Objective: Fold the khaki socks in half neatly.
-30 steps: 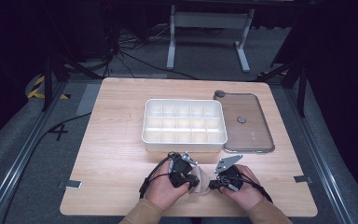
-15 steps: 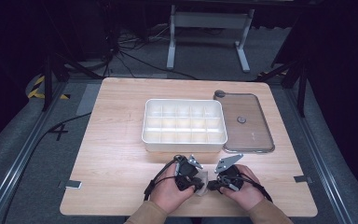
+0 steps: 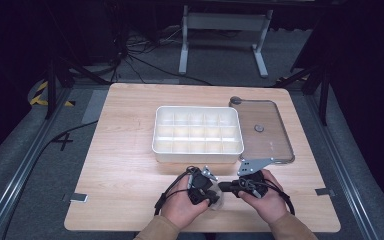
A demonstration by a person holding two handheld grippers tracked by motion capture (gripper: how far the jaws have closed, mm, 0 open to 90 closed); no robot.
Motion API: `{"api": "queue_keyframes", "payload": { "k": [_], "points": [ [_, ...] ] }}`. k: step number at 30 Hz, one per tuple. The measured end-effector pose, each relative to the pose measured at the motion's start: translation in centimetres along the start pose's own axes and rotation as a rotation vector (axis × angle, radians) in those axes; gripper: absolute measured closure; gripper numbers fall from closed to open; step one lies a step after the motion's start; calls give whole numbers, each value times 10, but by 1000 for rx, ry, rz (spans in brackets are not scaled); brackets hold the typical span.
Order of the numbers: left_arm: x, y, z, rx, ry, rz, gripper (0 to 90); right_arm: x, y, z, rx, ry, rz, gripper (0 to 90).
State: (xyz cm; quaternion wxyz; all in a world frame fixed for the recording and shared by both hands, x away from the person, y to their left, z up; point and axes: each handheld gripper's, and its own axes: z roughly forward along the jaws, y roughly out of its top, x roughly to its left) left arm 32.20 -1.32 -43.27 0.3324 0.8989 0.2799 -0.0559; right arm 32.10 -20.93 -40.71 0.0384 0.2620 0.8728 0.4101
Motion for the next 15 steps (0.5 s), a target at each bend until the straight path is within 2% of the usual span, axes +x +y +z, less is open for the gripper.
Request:
{"api": "queue_keyframes", "payload": {
  "k": [3, 7, 10, 13, 15],
  "points": [
    [0, -1, 0, -7, 1, 6, 776, 0, 2, 6, -2, -7, -12, 898],
    [-2, -2, -2, -14, -6, -7, 769, -3, -1, 17, 33, -19, -10, 898],
    [-2, -3, -6, -15, -9, 5, 775, -6, -5, 21, 54, -20, 4, 898],
    [-3, -5, -10, -18, -29, -2, 776, -8, -7, 22, 70, -22, 11, 896],
    [-2, -8, -10, 1, -53, -11, 766, -10, -8, 23, 74, -21, 10, 895]
  ]
}}
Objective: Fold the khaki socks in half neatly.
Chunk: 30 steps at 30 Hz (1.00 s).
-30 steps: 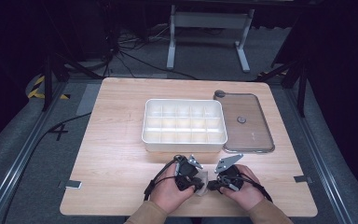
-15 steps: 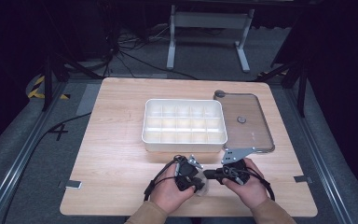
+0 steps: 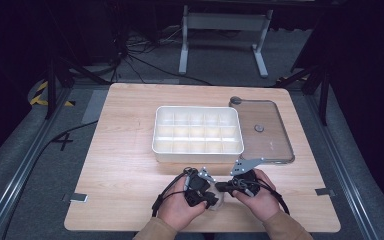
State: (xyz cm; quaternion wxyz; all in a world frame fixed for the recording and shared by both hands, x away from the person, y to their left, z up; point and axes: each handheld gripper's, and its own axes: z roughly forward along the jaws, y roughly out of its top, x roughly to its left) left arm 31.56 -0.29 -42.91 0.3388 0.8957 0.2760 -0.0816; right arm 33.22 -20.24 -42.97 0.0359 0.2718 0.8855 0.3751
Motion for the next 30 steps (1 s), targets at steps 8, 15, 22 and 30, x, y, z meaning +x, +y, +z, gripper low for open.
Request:
{"api": "queue_keyframes", "payload": {
  "k": [8, 15, 22, 30],
  "points": [
    [-2, -5, 7, 48, 14, -18, 777, -1, -4, 3, 37, -1, 13, 890],
    [-1, -8, 11, 18, 33, -25, 843, -4, -7, 6, 56, 10, 37, 887],
    [-4, -9, 12, 27, 63, 3, 851, -3, -6, 0, 46, 19, 54, 797],
    [-6, -10, 12, 27, 67, -3, 852, -6, -3, -11, -33, -5, 132, 512]
  ]
}}
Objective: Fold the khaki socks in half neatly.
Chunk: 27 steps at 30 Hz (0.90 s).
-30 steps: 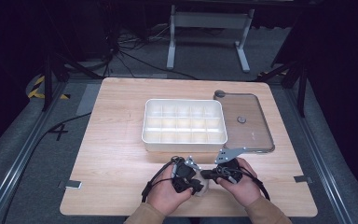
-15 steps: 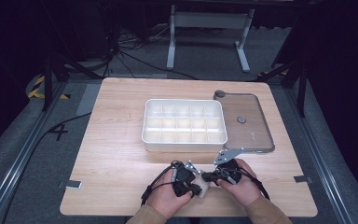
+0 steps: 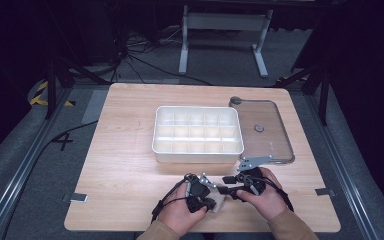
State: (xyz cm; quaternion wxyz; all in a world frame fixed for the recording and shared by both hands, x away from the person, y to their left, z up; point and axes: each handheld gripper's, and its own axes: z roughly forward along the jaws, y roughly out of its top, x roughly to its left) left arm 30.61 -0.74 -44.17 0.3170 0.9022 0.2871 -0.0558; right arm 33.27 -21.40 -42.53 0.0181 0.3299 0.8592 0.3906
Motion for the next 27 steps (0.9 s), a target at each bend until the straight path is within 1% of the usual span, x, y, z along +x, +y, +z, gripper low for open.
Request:
{"api": "queue_keyframes", "payload": {
  "k": [3, 4, 6, 7, 9, 10, 11, 12, 13, 14, 17, 20, 22, 27],
  "points": [
    [-1, -1, 0, -2, 1, 2, 852, -2, -2, 7, 16, -15, 19, 472],
    [-2, -1, 0, -4, 2, -2, 851, -2, -3, 10, 20, -7, 33, 470],
    [-2, -2, 0, -4, 3, -3, 851, -3, -3, 13, 29, -1, 40, 461],
    [-2, -3, 0, 6, 5, 10, 851, -3, -3, 14, 29, 4, 49, 456],
    [-2, -4, 0, 1, 3, -2, 851, -4, -3, 16, 36, 16, 61, 447],
    [-2, -5, 0, 1, 5, -2, 850, -5, -4, 18, 40, 24, 71, 445],
    [-2, -5, 0, 3, 5, 1, 849, -5, -4, 19, 46, 26, 72, 442],
    [-3, -6, 0, 7, 5, 2, 848, -5, -4, 20, 55, 38, 87, 439],
    [-3, -6, 0, 4, 5, 4, 848, -5, -5, 22, 68, 41, 85, 435],
    [-3, -7, 0, 9, 6, 1, 847, -4, -5, 24, 76, 50, 94, 433],
    [-3, -8, -1, 16, 6, -11, 845, -4, -6, 29, 96, 52, 108, 433],
    [-3, -10, 0, 4, 3, -8, 841, -6, -6, 31, 105, 61, 133, 434],
    [-3, -10, 0, 9, 4, -9, 838, -6, -6, 32, 104, 77, 153, 437],
    [-3, -10, 0, 8, 3, -10, 838, -6, -7, 32, 101, 85, 166, 439]
  ]
}}
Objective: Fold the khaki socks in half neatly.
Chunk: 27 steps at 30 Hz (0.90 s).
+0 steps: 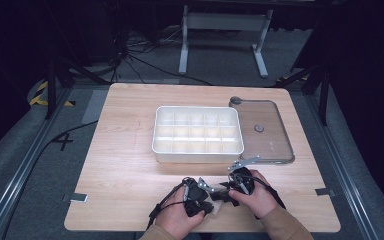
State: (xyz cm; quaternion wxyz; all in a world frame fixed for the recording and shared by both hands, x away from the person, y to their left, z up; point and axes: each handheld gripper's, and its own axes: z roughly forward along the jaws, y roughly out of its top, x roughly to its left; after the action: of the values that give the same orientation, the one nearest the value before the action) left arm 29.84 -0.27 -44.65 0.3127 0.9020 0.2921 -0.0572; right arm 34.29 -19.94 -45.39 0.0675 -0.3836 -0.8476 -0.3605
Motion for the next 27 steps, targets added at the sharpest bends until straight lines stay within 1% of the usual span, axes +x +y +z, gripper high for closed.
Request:
{"api": "queue_keyframes", "payload": {
  "k": [8, 11, 13, 15, 16, 18, 23, 25, 27],
  "points": [
    [0, 0, 0, 8, 0, -1, 836, 1, -1, 1, -5, 17, 12, 455],
    [1, 0, -1, 13, -3, 0, 833, 2, -1, 3, -11, 32, 18, 456],
    [1, 0, -1, 18, -6, -1, 834, 3, -2, 5, -19, 53, 28, 463],
    [1, 0, -1, 18, -5, -3, 834, 3, -2, 6, -17, 57, 29, 478],
    [2, 0, -1, 16, -5, 5, 834, 3, -2, 6, -16, 59, 30, 491],
    [2, 0, -1, 17, -6, 4, 834, 2, -2, 6, -13, 69, 40, 535],
    [1, 1, -1, 12, -7, 3, 821, 0, -2, 5, -7, 71, 33, 623],
    [0, 0, 0, 2, -12, 2, 803, 0, -2, 5, -9, 72, 33, 641],
    [-1, 0, -1, 14, -8, 1, 780, 1, -2, 4, -15, 68, 20, 660]
  ]
}}
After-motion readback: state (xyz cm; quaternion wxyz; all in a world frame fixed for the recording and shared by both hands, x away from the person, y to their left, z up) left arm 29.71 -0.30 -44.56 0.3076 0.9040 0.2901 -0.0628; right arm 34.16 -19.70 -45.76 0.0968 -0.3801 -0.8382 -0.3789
